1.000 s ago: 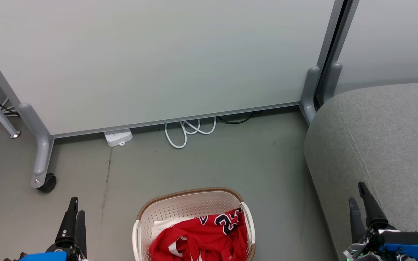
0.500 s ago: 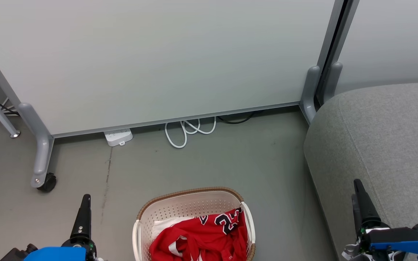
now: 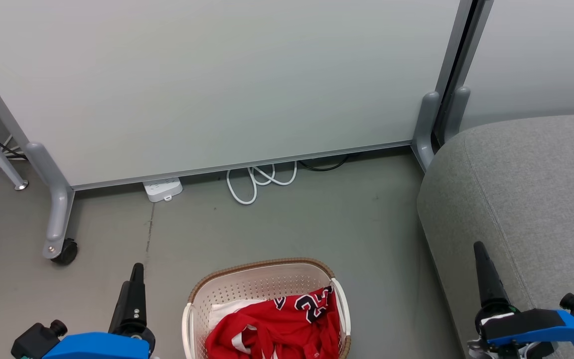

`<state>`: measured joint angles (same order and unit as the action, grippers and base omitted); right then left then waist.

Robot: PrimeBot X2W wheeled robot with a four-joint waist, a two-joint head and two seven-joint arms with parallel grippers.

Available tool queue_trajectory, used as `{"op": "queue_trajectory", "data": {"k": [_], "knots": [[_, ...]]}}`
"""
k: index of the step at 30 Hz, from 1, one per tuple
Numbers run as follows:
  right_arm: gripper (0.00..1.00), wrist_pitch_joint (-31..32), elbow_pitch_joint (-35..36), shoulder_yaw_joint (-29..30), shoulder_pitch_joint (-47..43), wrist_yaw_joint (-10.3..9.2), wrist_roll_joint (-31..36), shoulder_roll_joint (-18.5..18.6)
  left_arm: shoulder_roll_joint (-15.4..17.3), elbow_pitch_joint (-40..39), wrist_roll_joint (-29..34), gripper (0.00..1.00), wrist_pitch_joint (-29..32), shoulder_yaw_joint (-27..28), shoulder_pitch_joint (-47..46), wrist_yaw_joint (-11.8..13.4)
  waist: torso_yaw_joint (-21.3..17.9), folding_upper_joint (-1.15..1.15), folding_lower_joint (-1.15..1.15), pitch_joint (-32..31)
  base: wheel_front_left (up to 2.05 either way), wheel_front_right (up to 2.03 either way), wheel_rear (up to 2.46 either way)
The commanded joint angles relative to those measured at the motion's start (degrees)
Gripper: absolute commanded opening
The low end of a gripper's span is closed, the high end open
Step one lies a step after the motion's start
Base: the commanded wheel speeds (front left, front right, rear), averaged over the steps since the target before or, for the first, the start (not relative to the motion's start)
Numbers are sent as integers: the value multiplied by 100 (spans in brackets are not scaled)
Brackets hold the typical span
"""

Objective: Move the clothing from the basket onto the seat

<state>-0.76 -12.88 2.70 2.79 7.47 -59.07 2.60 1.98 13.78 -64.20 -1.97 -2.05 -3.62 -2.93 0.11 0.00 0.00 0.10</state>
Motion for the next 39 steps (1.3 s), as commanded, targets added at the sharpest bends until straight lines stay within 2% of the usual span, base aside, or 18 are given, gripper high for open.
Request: {"op": "queue_trajectory", "data": {"k": [1,17,39], "knots": [[100,-47,119,-30,19,2,192,24,57,-105,191,100,-53,-15,-126,34,-1,0,0,0,0,0,0],[100,-235,303,-186,-101,2,1628,28,70,-163,1703,100,-383,-249,-77,153,9,0,0,1,0,0,0],[100,-326,483,-142,-232,2,3157,33,83,-129,3218,100,-736,-433,-66,226,15,0,0,10,0,0,0]]}}
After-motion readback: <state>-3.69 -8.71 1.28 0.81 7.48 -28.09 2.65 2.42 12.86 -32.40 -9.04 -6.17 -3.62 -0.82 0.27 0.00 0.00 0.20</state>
